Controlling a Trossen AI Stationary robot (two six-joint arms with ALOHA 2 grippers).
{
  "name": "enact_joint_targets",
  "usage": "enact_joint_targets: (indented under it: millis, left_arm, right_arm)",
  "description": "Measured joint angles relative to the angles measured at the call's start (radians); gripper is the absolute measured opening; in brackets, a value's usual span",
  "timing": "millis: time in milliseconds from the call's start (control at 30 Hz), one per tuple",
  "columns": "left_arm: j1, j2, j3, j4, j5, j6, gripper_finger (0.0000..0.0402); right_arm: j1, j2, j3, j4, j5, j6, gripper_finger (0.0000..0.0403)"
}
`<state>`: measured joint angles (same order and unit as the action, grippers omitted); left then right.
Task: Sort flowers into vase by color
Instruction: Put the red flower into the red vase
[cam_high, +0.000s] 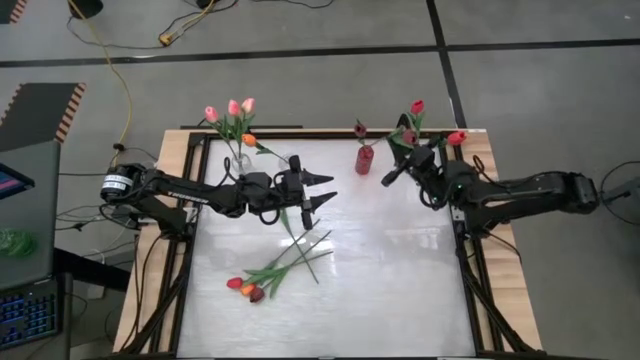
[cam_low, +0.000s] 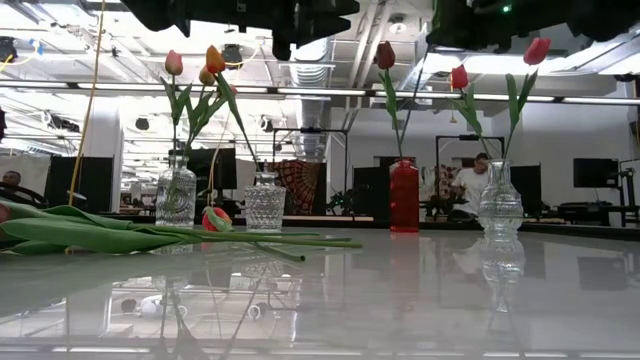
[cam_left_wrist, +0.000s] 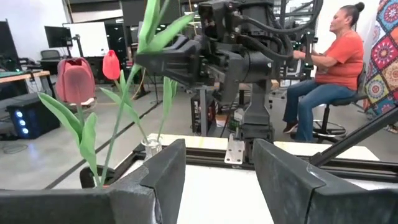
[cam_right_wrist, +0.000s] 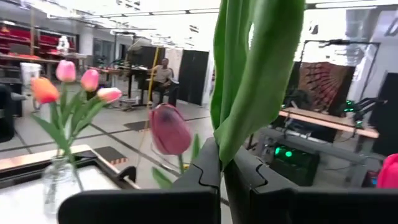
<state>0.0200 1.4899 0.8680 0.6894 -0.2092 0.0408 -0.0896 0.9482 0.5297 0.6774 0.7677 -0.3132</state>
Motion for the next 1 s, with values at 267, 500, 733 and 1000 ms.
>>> enact_joint_targets:
  millis: [267,500,733,1000]
  left_arm:
    - [0.0,0.0,0.0,-0.004,0.0,0.0,0.0176]
    - [0.0,0.0,0.0,-0.004,0.0,0.0,0.0176]
    - [0.0,0.0,0.0,-0.004,0.0,0.0,0.0176]
    - [0.0,0.0,0.0,-0.007,0.0,-0.002,0.0176]
  right_arm:
    - [-0.015,-0.015,0.0,-0.013,-0.003,-0.011,0.0033]
    - [-0.018,-0.016,0.0,-0.021,-0.003,-0.01,0.0034]
    - [-0.018,0.005,0.0,-0.053,-0.005,0.006,0.0034]
    - [-0.041,0.048,0.0,-0.066,-0.008,0.036,0.0034]
